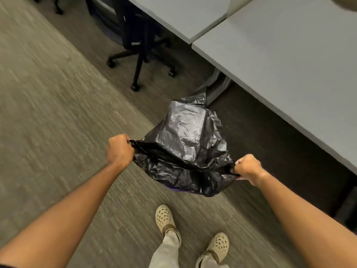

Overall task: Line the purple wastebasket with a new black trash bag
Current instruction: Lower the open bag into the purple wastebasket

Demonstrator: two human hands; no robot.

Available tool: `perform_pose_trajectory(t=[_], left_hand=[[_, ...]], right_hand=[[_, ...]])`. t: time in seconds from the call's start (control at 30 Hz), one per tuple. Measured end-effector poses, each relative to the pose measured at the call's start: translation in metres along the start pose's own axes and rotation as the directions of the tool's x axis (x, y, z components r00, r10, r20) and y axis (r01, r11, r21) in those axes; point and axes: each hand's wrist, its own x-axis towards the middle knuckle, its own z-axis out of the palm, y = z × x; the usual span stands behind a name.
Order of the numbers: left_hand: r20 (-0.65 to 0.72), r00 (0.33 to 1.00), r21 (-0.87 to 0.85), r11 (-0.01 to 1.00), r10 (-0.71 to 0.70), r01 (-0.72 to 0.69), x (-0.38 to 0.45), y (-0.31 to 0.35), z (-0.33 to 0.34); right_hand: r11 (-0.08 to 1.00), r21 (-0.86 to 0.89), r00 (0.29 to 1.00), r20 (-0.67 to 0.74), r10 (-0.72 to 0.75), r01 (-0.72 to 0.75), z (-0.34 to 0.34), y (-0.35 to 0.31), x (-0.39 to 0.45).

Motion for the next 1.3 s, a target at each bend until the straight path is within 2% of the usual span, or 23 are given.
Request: perform_pose_trajectory(t=[0.13, 0.3, 0.57, 0.67, 0.8, 0.9, 0.97, 1.1, 1.2, 1.3], left_hand=[[0.065, 0.998, 0.018, 1.000, -0.006, 0.005, 0.005, -0.018, 0.021], [0.112, 0.993, 0.011, 0.999, -0.041, 0.040, 0.013, -0.025, 0.051], [0.110, 0.987, 0.004, 0.994, -0.113, 0.113, 0.036, -0.041, 0.117], [0.123, 0.980, 0.048, 0.987, -0.155, 0.150, 0.041, -0.044, 0.133], [0.275, 0.939, 0.299, 0.946, -0.208, 0.122, 0.035, -0.044, 0.137], [0.308, 0.923, 0.313, 0.941, -0.230, 0.130, 0.035, -0.040, 0.137], [0.298, 0.918, 0.262, 0.947, -0.263, 0.187, 0.039, -0.037, 0.139], [0.293, 0.886, -0.066, 0.917, -0.358, 0.393, 0.055, -0.033, 0.152], [0.242, 0.872, -0.292, 0.825, -0.426, 0.484, 0.073, -0.036, 0.170], [0.190, 0.831, -0.489, 0.684, -0.522, 0.541, 0.092, -0.044, 0.195]], right_hand=[[0.998, 0.021, 0.995, -0.083, 0.060, -0.058, 0.022, 0.017, 0.012], [0.994, 0.017, 0.987, -0.116, 0.108, -0.106, 0.032, 0.034, 0.038], [0.980, 0.097, 0.980, -0.075, 0.183, -0.175, 0.042, 0.058, 0.098], [0.971, 0.002, 0.971, 0.016, 0.239, -0.239, 0.042, 0.071, 0.108], [0.935, -0.227, 0.948, 0.106, 0.301, -0.272, 0.036, 0.081, 0.104], [0.931, -0.234, 0.941, 0.123, 0.316, -0.282, 0.028, 0.076, 0.105], [0.945, -0.176, 0.946, 0.126, 0.299, -0.275, 0.025, 0.069, 0.110], [0.973, 0.112, 0.979, 0.039, 0.199, -0.202, 0.032, 0.055, 0.130], [0.922, 0.339, 0.979, -0.020, 0.205, -0.186, 0.049, 0.045, 0.157], [0.801, 0.557, 0.958, -0.031, 0.284, -0.219, 0.068, 0.037, 0.189]])
